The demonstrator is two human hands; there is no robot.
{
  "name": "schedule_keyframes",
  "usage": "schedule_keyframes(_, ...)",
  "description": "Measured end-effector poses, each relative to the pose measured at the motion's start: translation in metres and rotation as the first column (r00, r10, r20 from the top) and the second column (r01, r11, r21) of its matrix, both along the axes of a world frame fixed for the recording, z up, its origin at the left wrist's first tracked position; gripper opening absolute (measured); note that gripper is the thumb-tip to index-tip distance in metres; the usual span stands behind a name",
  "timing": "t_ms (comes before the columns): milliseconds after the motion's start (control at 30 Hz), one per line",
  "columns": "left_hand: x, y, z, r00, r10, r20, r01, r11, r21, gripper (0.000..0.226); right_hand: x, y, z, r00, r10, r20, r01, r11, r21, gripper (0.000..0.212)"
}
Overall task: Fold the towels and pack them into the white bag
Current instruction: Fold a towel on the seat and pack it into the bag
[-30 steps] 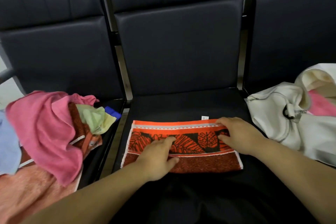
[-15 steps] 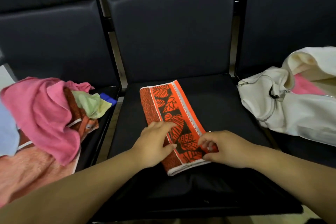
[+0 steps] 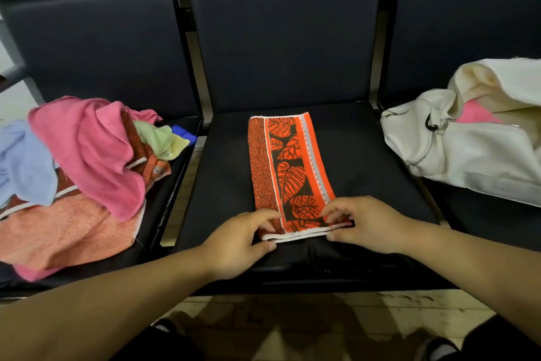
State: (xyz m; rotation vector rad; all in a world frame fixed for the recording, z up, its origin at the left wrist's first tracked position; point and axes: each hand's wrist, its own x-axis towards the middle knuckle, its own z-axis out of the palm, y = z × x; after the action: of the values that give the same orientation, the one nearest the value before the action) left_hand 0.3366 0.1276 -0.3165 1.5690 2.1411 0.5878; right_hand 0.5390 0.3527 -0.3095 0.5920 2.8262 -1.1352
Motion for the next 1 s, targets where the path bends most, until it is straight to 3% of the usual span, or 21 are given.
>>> schedule_keyframes(167, 0.002, -0.008, -0.001, 0.987, -0.063, -0.148, 0.078, 0.993, 0.093, 0.026, 0.011, -0.016, -0.005, 0.996, -0.009, -0.094, 0.017, 0.996, 0.086, 0.036)
schedule_keyframes(267, 0.002, -0.013, 0.003, 0.987, -0.061, -0.146, 0.077, 0.991, 0.105, 0.023, 0.017, -0.021, -0.003, 0.993, 0.026, -0.114, -0.013, 0.993, 0.116, 0.039)
schedule_keyframes(367, 0.004, -0.015, 0.016, 1.000, 0.002, 0.012, -0.003, 0.995, 0.101, 0.021, 0.021, -0.026, -0.001, 0.993, 0.031, -0.116, -0.019, 0.995, 0.097, 0.042)
schedule_keyframes(500, 0.006, -0.018, 0.033, 0.953, 0.090, 0.290, -0.116, 0.991, 0.073, 0.024, 0.024, -0.034, 0.001, 0.988, -0.001, -0.156, 0.015, 0.996, 0.090, 0.046)
schedule_keyframes(733, 0.000, -0.023, 0.054, 0.892, 0.139, 0.430, -0.186, 0.980, 0.069, 0.023, 0.018, -0.032, 0.030, 0.964, -0.067, -0.256, 0.032, 0.990, -0.140, 0.029)
schedule_keyframes(1000, -0.014, -0.016, 0.103, 0.836, 0.109, 0.539, -0.242, 0.953, 0.183, 0.014, 0.009, -0.018, 0.082, 0.920, -0.213, -0.329, 0.056, 0.902, -0.428, 0.021)
